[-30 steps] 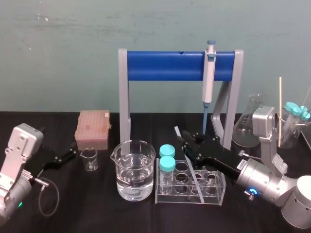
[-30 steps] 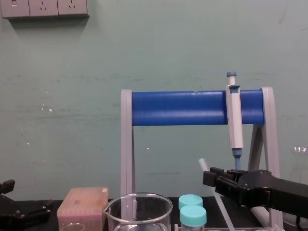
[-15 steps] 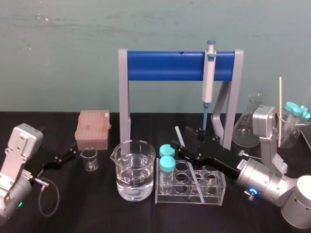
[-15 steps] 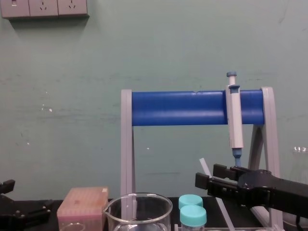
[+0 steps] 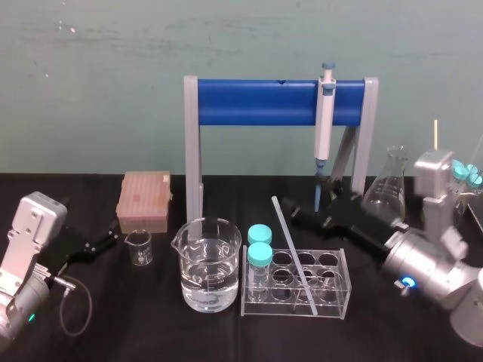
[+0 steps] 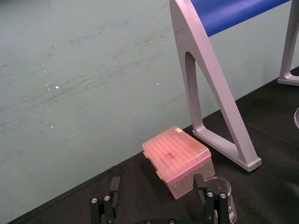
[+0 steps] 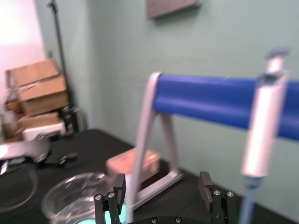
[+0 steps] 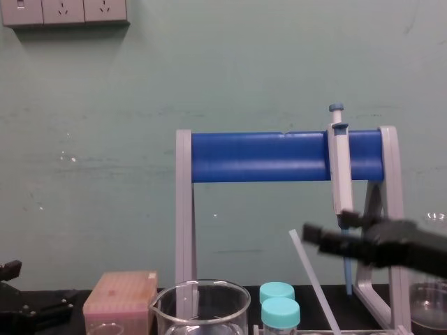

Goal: Pick up the stirring rod with one hand, then place it down.

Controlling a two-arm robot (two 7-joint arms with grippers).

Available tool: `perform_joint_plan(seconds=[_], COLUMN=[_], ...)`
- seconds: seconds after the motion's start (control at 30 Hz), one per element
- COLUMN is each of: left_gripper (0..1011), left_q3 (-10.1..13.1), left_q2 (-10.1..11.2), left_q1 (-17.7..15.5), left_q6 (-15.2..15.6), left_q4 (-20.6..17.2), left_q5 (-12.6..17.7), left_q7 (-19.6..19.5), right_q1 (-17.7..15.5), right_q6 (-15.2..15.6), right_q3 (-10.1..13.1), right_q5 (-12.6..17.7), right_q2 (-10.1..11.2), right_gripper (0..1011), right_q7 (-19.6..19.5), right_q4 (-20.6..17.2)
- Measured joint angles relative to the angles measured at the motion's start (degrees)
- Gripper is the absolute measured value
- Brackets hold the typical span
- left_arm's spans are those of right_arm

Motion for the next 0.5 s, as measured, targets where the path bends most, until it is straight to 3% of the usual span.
perform_joint_plan(seconds=[0.27, 0.37, 0.5], left_gripper=[1000, 1000, 1000], left_q3=[0.0, 0.0, 0.0], left_q2=[0.0, 0.0, 0.0], left_q1=[0.0, 0.0, 0.0], left_q6=[0.0, 0.0, 0.0], left_q4=[0.0, 0.0, 0.0], left_q5=[0.0, 0.0, 0.0], left_q7=[0.0, 0.0, 0.0], right_q1=[-3.7, -5.8, -8.5], right_q6=[-1.1, -0.4, 2.2], right_q3=[6.1, 8.4, 10.9], right_q5=[0.0, -1.3, -5.1], right_q2=[1.6, 2.0, 1.9], right_gripper=[1003, 1003, 1003], right_q7=[-6.4, -10.7, -19.2], right_q4=[-3.9, -4.8, -5.5])
